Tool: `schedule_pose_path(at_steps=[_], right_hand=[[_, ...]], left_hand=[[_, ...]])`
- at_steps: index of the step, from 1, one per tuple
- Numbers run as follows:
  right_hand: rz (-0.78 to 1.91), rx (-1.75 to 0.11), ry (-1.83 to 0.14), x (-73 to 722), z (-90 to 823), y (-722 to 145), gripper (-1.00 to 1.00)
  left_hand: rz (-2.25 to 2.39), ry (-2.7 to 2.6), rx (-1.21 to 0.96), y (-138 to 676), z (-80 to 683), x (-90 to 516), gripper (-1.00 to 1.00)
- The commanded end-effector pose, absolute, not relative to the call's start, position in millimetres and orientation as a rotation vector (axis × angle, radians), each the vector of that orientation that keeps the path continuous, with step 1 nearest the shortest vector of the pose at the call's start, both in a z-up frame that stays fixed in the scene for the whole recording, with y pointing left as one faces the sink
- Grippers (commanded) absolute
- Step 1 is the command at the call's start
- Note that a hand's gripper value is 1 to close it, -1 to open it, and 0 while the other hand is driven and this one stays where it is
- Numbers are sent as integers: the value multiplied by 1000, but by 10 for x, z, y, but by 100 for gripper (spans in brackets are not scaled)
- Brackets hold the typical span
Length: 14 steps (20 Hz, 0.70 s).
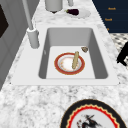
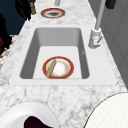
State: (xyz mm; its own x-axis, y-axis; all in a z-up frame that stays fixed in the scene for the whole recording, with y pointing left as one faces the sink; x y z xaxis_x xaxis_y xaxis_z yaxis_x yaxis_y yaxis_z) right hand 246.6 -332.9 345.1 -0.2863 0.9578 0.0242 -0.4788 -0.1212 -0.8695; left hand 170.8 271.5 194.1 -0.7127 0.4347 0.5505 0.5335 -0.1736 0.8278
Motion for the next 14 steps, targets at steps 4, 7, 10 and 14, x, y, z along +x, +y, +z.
schedule_pose_path(at_steps=[4, 7, 10, 14], right_hand=[[1506, -801, -874, 2467, 3223, -3430, 100], [1476, -835, -824, 2466, 3164, -3506, 100], [1479, -850, -811, 2458, 3122, -3658, 100], [1501, -842, -818, 2399, 3082, -3883, 100]], left_hand=[[-2047, -1970, -1158, 2715, 1941, 1708, 0], [-2047, -1970, -1158, 2715, 1941, 1708, 0], [-2047, -1970, -1158, 2715, 1941, 1708, 0], [-2047, -1970, -1158, 2715, 1941, 1708, 0]])
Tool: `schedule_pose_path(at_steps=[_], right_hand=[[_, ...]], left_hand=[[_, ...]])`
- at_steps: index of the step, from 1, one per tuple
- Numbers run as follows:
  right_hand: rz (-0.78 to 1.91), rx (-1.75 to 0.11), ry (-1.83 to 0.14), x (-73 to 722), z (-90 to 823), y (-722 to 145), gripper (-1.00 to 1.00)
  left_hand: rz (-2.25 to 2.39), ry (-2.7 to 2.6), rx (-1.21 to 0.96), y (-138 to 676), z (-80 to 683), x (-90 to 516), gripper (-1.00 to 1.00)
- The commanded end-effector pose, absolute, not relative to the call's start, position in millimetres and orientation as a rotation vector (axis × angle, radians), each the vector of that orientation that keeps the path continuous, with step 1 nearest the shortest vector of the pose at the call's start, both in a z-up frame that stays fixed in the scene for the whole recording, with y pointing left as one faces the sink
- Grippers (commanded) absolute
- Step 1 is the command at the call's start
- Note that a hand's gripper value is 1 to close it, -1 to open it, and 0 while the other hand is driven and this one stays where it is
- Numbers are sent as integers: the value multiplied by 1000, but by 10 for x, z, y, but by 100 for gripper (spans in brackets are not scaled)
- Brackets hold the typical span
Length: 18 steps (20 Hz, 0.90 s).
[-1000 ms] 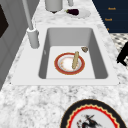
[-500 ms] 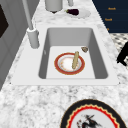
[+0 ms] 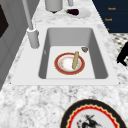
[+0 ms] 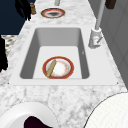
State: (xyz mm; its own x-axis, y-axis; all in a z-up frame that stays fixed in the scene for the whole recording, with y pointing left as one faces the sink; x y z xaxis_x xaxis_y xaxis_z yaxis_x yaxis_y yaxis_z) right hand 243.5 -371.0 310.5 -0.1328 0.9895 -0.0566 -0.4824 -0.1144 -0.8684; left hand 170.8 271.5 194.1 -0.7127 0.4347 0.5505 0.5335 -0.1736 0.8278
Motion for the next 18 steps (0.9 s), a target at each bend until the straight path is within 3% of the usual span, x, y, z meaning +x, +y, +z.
schedule_pose_path(at_steps=[1, 18], right_hand=[[1504, -833, -818, 2374, 3086, -3936, 100], [1511, -740, -902, 2413, 2300, -4940, 100]], left_hand=[[-2047, -1970, -1158, 2715, 1941, 1708, 0], [-2047, -1970, -1158, 2715, 1941, 1708, 0]])
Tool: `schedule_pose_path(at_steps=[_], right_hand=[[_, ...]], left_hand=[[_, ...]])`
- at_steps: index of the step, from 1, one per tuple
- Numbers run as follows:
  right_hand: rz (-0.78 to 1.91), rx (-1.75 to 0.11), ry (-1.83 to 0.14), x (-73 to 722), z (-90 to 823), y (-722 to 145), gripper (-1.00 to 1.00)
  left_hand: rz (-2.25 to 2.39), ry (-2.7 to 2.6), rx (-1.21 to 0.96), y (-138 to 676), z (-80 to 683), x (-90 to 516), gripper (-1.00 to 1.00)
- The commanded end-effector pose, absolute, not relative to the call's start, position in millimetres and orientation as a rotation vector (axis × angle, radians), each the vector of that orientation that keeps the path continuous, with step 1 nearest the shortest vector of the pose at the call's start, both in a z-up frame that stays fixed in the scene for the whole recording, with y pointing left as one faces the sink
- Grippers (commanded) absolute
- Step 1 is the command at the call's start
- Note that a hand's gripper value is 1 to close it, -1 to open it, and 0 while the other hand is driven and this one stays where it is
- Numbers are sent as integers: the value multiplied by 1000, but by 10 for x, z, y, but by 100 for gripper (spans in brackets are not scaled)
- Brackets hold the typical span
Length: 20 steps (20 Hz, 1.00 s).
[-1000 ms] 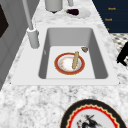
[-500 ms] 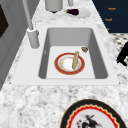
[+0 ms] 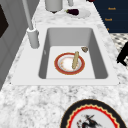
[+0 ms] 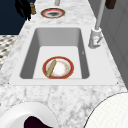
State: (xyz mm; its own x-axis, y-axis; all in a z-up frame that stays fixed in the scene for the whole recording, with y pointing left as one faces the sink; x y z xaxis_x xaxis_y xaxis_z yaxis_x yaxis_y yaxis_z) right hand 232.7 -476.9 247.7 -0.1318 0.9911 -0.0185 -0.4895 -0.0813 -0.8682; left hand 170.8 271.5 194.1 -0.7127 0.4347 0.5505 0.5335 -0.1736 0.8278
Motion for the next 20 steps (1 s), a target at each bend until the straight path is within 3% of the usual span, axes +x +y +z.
schedule_pose_path(at_steps=[1, 15, 20], right_hand=[[1509, -743, -906, 2460, 2208, -4990, 100], [1514, -746, -924, 3278, 1033, -5612, 100], [1555, -569, -925, 3405, 988, -5748, 100]], left_hand=[[-2047, -1970, -1158, 2715, 1941, 1708, 0], [-2047, -1970, -1158, 2715, 1941, 1708, 0], [-2047, -1970, -1158, 2715, 1941, 1708, 0]])
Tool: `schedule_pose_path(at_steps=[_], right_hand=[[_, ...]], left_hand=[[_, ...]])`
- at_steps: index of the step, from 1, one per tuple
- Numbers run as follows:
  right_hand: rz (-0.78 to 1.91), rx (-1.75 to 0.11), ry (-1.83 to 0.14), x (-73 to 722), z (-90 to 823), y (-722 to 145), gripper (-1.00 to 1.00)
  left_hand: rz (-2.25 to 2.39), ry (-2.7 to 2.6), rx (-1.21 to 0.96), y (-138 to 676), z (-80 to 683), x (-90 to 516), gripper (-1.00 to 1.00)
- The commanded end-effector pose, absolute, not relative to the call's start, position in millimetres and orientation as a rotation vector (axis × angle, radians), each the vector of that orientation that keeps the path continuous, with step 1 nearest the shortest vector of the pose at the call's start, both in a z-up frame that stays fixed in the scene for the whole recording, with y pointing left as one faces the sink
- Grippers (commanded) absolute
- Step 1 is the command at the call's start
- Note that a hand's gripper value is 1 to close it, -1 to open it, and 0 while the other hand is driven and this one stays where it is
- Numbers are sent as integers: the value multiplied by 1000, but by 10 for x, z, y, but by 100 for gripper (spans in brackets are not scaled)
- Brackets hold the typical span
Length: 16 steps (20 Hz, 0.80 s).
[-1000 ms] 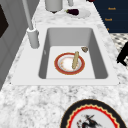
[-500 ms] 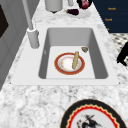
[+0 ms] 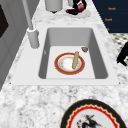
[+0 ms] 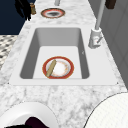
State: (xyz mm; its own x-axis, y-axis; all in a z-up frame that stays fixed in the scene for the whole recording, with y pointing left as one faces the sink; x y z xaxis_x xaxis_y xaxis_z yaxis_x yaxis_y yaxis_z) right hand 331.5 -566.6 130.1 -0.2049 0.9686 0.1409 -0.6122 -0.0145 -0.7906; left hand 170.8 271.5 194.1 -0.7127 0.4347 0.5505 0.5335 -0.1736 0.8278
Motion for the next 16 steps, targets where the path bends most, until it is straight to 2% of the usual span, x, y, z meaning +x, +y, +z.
schedule_pose_path(at_steps=[1, 3, 4, 5, 6, 16], right_hand=[[1571, -539, -938, 3391, 988, -5752, 100], [1591, -439, -955, 3344, 1038, -5720, 100], [1580, -445, -937, 3267, 1106, -5716, -100], [1596, -477, -944, 3170, 1222, -5734, 100], [1595, -525, -988, 3129, 1273, -5737, -100], [1558, -594, -1057, 2842, 1716, -5783, -100]], left_hand=[[-2047, -1970, -1158, 2715, 1941, 1708, 0], [-2047, -1970, -1158, 2715, 1941, 1708, 0], [-2047, -1970, -1158, 2715, 1941, 1708, 0], [-2047, -1970, -1158, 2715, 1941, 1708, 0], [-2047, -1970, -1158, 2715, 1941, 1708, 0], [-2047, -1970, -1158, 2715, 1941, 1708, 0]])
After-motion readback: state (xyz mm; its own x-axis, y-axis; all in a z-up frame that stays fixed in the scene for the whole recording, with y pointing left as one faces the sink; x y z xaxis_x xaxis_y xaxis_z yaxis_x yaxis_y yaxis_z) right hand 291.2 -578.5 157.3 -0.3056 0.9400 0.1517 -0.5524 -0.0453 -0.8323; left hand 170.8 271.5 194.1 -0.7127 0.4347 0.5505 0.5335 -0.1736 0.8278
